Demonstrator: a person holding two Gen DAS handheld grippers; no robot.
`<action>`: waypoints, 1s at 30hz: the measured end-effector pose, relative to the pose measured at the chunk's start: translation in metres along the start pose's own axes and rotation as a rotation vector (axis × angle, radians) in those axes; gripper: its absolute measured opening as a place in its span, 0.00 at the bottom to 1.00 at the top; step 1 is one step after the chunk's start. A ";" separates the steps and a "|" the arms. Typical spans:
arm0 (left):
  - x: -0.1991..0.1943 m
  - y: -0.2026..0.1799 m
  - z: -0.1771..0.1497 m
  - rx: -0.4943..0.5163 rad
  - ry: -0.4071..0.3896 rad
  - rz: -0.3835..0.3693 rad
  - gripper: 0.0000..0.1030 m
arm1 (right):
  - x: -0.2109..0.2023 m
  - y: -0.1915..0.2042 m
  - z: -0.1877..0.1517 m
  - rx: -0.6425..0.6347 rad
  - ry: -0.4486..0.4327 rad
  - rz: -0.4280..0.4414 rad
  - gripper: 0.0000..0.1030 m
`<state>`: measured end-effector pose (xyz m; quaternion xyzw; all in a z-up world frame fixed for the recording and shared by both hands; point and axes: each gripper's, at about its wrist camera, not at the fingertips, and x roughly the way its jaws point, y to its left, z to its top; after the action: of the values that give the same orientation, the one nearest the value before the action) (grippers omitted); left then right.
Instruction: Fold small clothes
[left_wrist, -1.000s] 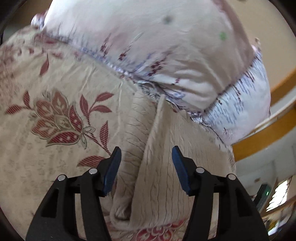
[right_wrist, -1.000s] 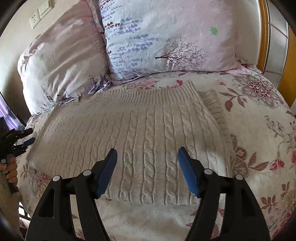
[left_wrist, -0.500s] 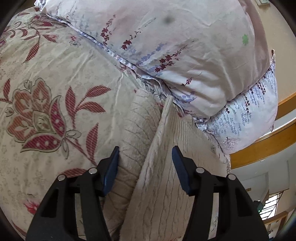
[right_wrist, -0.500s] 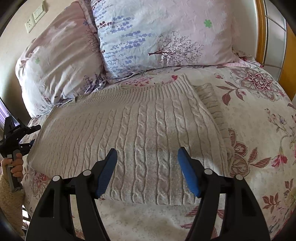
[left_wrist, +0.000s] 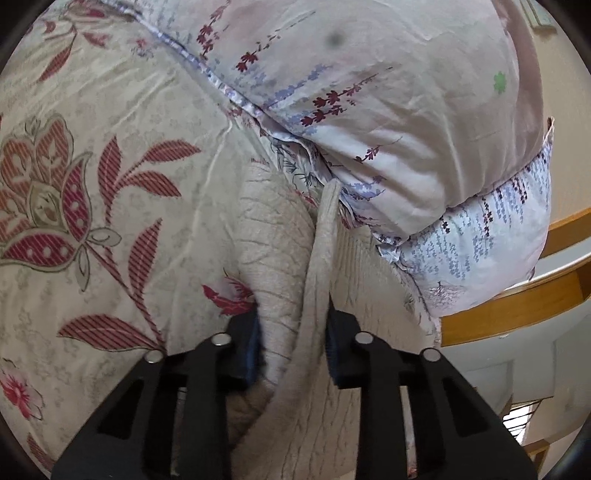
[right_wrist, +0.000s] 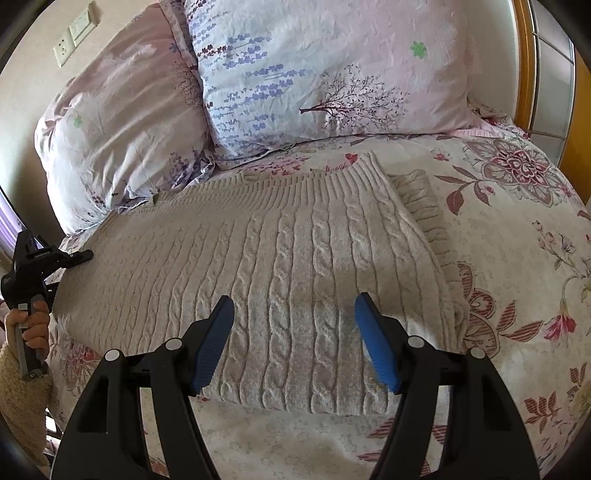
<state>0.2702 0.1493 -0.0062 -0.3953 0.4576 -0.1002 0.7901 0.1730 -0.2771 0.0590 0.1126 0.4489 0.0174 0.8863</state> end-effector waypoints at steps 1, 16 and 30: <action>-0.001 -0.001 0.000 -0.001 -0.004 0.000 0.23 | 0.000 -0.001 0.000 0.000 -0.002 -0.002 0.68; -0.008 -0.109 -0.008 0.086 -0.012 -0.324 0.16 | -0.028 -0.017 0.005 0.012 -0.076 0.013 0.68; 0.114 -0.229 -0.083 0.187 0.210 -0.412 0.15 | -0.047 -0.077 0.000 0.142 -0.145 -0.010 0.68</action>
<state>0.3142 -0.1074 0.0625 -0.3929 0.4357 -0.3416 0.7342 0.1396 -0.3582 0.0802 0.1740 0.3842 -0.0270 0.9063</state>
